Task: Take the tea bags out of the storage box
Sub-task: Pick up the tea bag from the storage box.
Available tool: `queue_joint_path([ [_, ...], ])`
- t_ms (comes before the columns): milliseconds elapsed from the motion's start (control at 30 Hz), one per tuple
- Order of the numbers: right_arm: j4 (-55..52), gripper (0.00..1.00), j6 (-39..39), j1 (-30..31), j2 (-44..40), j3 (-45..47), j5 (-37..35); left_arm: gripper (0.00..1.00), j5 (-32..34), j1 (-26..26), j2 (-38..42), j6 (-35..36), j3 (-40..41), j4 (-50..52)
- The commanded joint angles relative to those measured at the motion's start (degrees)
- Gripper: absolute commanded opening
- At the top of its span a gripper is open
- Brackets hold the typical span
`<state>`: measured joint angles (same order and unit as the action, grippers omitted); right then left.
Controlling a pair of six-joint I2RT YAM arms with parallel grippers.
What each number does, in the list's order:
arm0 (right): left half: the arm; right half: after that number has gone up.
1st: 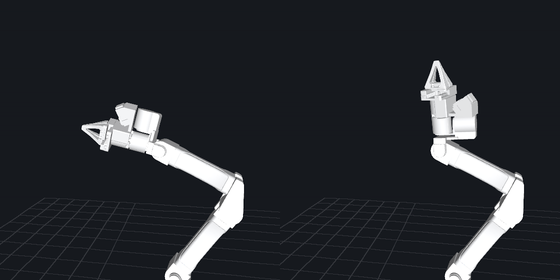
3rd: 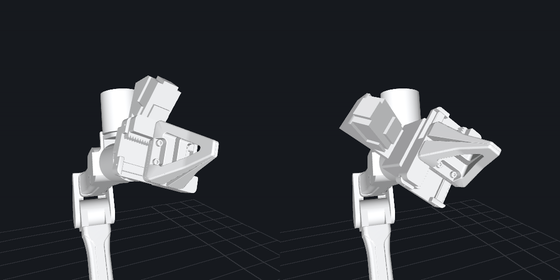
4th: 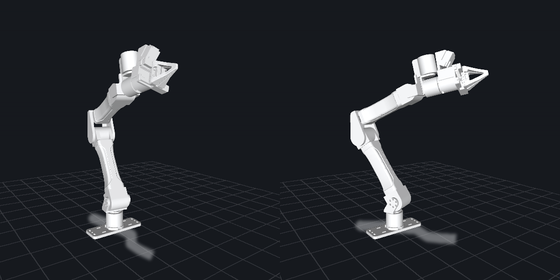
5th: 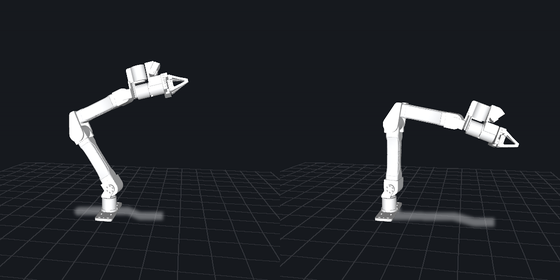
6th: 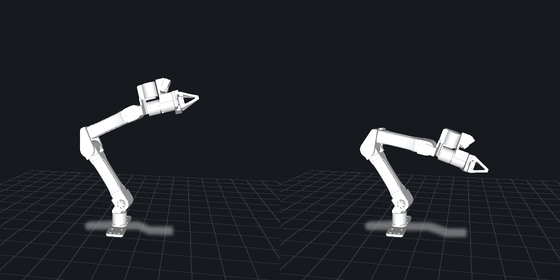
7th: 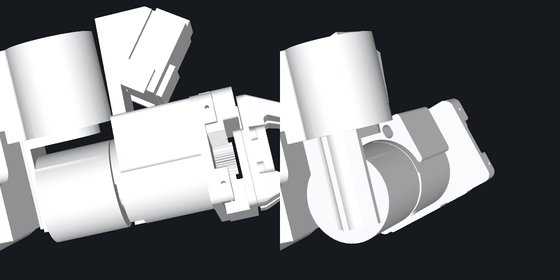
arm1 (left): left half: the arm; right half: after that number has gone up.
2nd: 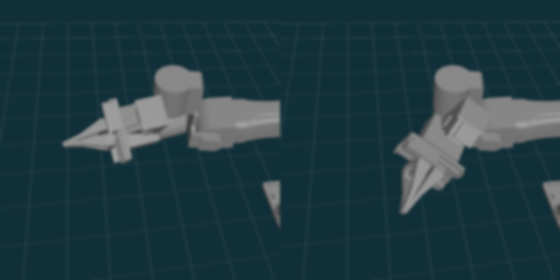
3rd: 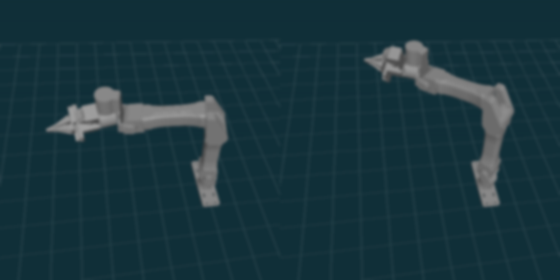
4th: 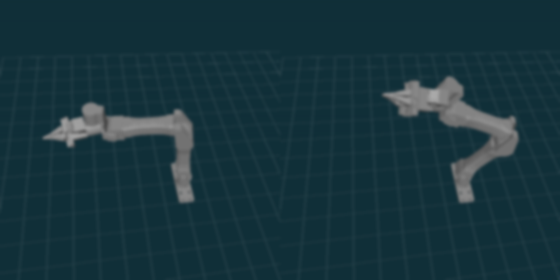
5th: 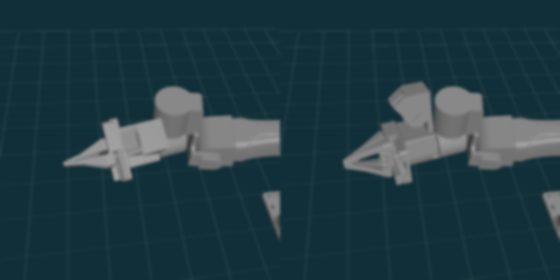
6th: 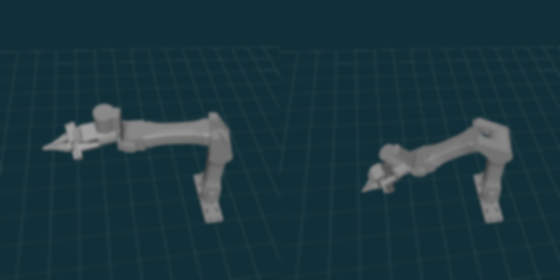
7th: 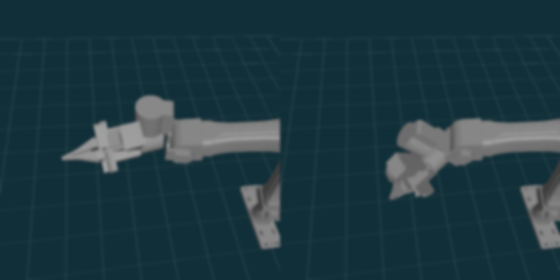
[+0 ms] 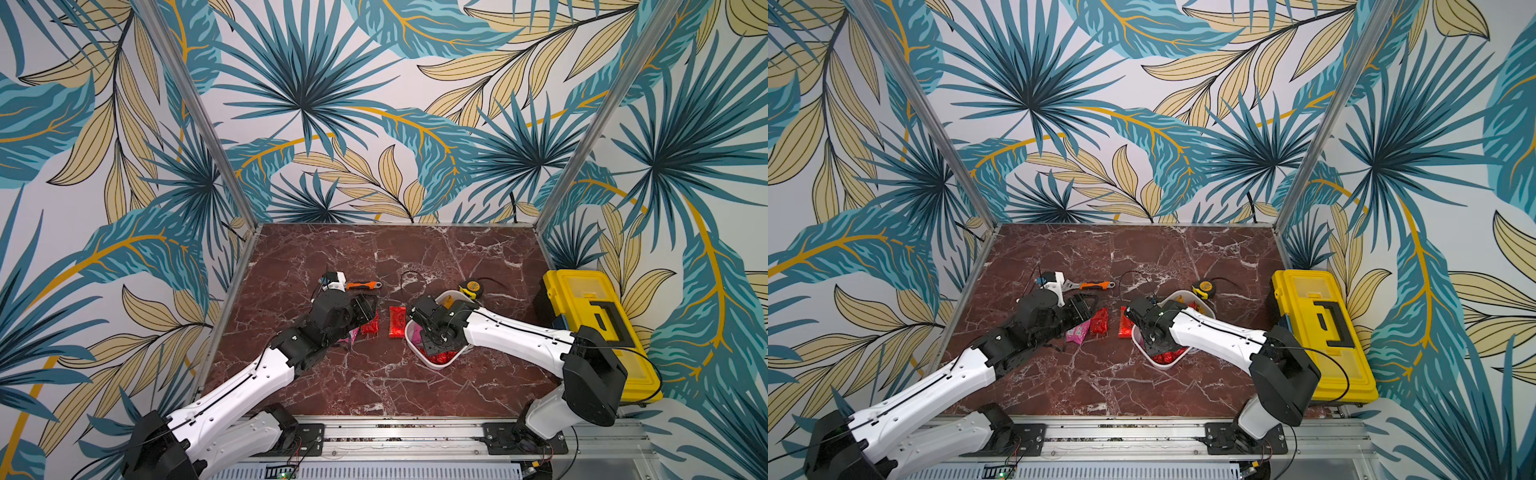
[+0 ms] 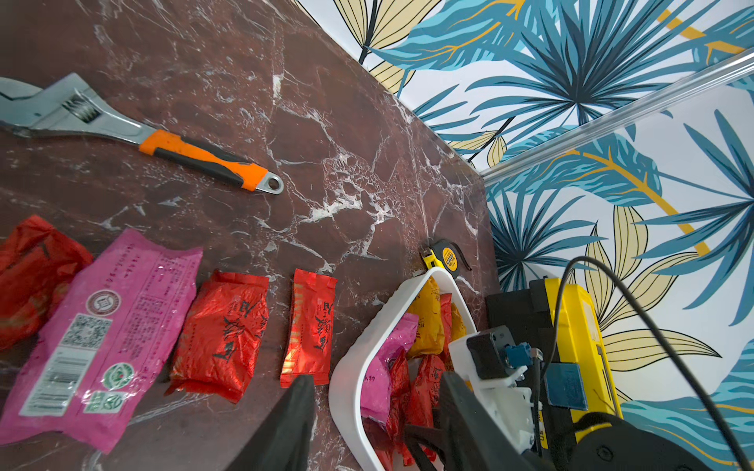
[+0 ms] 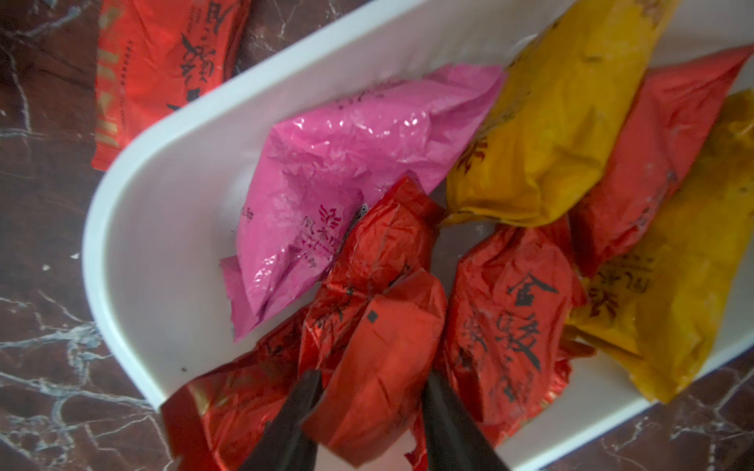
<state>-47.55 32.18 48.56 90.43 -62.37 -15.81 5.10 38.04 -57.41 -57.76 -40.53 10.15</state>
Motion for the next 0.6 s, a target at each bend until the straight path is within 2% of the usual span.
queue_joint_path([
  [0,-2.0,0.33,0.4,0.4,-1.4,-0.8,-1.7,0.55,2.2,-0.3,1.7,-0.8,1.5,1.2],
  [200,-2.1,0.20,1.0,0.4,-5.7,-0.6,-1.0,0.54,4.1,-0.4,3.3,-0.7,1.9,2.1],
  [567,-2.5,0.16,1.8,0.4,-15.7,-2.7,0.7,0.56,3.0,-3.2,5.8,-0.6,4.0,2.1],
])
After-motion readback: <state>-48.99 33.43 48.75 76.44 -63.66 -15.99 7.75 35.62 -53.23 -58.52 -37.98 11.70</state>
